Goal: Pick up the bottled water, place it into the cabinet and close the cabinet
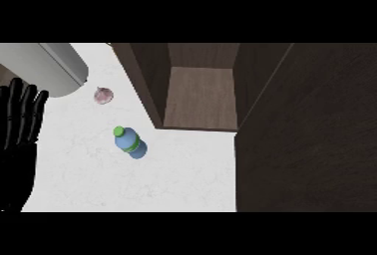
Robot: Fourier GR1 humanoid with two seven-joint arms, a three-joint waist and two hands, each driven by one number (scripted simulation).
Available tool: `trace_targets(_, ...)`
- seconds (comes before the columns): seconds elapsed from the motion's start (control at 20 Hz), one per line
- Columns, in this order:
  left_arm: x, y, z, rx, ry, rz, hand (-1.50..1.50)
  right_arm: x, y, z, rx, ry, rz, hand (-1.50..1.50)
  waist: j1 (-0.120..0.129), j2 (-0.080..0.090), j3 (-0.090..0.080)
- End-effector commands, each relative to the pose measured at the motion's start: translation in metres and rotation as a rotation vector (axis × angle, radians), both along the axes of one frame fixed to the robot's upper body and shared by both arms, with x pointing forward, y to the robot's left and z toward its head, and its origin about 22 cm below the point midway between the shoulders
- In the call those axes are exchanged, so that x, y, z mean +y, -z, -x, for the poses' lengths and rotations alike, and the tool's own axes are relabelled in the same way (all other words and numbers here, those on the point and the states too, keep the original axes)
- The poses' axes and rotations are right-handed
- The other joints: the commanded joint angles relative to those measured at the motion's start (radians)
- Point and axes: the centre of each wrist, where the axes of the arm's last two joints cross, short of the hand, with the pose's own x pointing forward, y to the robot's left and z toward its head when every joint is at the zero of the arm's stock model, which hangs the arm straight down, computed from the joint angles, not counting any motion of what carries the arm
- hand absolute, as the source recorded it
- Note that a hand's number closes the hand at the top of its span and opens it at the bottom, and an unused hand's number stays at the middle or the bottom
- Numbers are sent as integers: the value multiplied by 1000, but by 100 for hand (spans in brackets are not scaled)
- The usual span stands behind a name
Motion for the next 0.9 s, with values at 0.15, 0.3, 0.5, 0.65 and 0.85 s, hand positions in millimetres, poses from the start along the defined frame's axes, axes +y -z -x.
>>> trace_targets(0.15,-36,-7,-9,-29,664,-8,-150,9,-6,1,-9,-64,42,-150,-82,9,5)
trace_targets(0.3,-51,45,0,340,852,24,-150,30,24,7,184,-188,-175,-150,-116,50,14)
trace_targets(0.5,-23,60,5,490,1021,65,-150,29,30,21,298,-246,-271,-150,-91,17,10)
trace_targets(0.65,20,59,-1,555,1086,83,-150,25,30,30,324,-230,-299,-150,-71,11,10)
trace_targets(0.85,82,45,-28,539,1109,80,-150,16,22,60,328,-249,-292,-150,-72,6,10)
